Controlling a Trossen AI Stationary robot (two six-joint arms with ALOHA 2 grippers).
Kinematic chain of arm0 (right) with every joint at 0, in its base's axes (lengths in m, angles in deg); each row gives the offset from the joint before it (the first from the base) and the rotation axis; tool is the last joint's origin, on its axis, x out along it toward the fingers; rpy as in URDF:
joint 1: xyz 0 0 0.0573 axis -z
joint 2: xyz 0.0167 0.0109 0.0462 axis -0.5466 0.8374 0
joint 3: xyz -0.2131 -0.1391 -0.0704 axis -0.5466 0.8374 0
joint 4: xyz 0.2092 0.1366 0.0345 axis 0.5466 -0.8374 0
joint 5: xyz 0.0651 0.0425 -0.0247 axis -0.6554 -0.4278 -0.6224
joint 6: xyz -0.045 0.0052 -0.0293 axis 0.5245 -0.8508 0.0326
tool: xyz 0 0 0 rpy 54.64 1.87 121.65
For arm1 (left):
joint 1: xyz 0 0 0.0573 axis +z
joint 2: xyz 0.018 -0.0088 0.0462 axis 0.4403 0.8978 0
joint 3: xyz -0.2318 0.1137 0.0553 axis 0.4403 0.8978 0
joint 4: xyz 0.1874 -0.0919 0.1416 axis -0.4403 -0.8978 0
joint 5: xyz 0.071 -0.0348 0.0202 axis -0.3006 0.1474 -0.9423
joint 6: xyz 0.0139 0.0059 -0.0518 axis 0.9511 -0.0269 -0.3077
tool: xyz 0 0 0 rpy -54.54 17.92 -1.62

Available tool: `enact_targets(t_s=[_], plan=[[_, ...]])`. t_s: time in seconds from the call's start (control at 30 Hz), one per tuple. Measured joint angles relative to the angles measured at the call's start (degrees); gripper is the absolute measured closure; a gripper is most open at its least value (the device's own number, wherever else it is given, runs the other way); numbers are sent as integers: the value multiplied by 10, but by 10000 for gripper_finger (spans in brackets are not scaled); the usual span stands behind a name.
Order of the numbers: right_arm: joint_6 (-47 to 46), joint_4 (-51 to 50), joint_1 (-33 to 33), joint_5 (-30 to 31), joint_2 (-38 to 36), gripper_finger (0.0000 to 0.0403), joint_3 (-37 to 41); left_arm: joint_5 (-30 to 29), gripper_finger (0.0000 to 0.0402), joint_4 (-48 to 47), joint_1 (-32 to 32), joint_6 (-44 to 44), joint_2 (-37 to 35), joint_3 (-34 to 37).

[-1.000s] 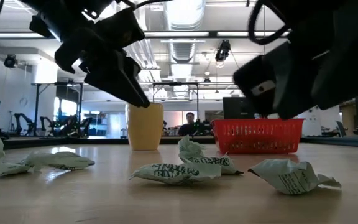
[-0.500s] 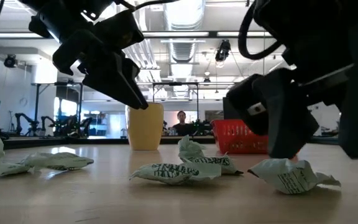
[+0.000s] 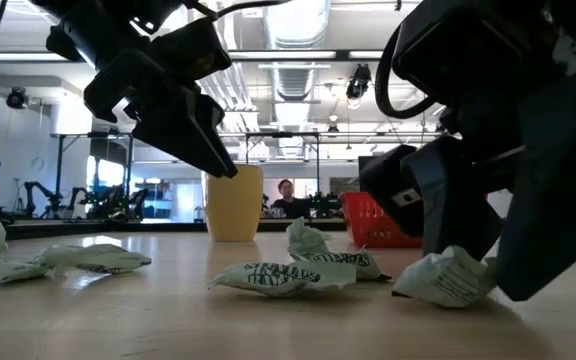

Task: Pick and place Stevia / Truvia into bins
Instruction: Put the stevia packet into the basket

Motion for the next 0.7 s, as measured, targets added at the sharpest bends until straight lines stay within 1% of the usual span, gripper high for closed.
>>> enact_targets(t_s=[0.2, 0.3, 0.37, 0.5, 0.53, 0.6, 0.7], plan=[[33, -7, 1, 0, -6, 346, 0, 0, 240, 0, 0, 0, 0, 0], [42, -30, 0, 0, -23, 374, 0, 0, 240, 0, 0, 0, 0, 0], [48, -61, 0, 3, -43, 388, -2, 0, 240, 0, 0, 0, 0, 0], [53, -126, 0, 20, -91, 393, -9, 0, 240, -1, 0, 0, 0, 0], [55, -144, 0, 35, -105, 393, -10, 0, 240, -1, 0, 0, 0, 0], [60, -194, -1, 85, -137, 393, -10, 0, 240, -5, 0, 1, 0, 1], [61, -274, -1, 206, -180, 393, -10, 0, 240, -6, 0, 1, 0, 1]])
